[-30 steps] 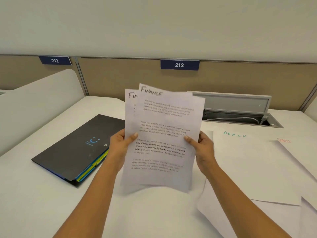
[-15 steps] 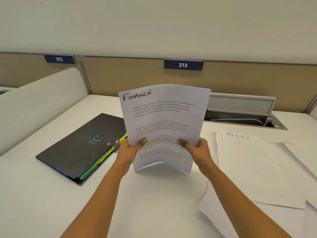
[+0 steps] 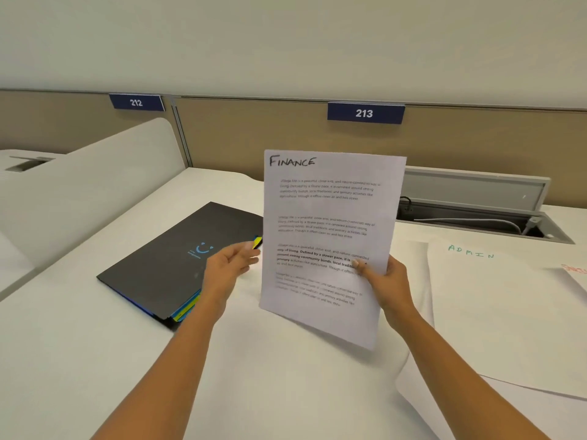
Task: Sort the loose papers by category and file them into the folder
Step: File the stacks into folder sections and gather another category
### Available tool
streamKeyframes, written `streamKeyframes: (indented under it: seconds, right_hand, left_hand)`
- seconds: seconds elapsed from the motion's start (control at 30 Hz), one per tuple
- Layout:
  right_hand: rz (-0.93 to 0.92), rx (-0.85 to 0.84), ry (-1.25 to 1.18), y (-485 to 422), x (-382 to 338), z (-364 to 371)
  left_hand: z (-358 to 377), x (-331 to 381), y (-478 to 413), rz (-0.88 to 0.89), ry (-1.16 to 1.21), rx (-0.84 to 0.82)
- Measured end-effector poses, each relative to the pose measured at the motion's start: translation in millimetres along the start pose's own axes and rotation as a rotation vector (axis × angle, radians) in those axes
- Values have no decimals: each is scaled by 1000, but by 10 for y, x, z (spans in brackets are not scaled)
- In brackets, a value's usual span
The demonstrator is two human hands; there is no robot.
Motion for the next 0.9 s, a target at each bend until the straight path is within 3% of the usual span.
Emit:
streamKeyframes:
  seconds: [0.13, 0.27, 0.33, 0.53, 0.8, 0.9]
  right_hand:
    - [5, 53, -83, -16, 69, -7]
    - [27, 91, -247, -44, 125, 43]
    - [65, 93, -296, -63, 193, 73]
    - [164, 89, -251, -38, 428, 123]
    - [233, 106, -245, -35, 603, 135]
    - [239, 96, -249, -44, 611, 188]
  left_hand:
    - [-360, -190, -103, -66, -87, 114]
    - [-708, -265, -116, -73, -550, 341]
    - [-759, -355, -167, -66, -782, 317]
    - [-711, -787, -393, -113, -1293, 35]
    - [-602, -943, -446, -70, -1598, -43]
    - [-567, -816, -429, 68, -1680, 20]
Point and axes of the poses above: each hand's wrist, its own y-axis away from the middle knuckle, its own z-axis out of the palm, x = y × z, the point moved 9 cm from there along -y, towards the middle knuckle, and after that the axes turned 15 degrees about -y, right-handed, at the moved point
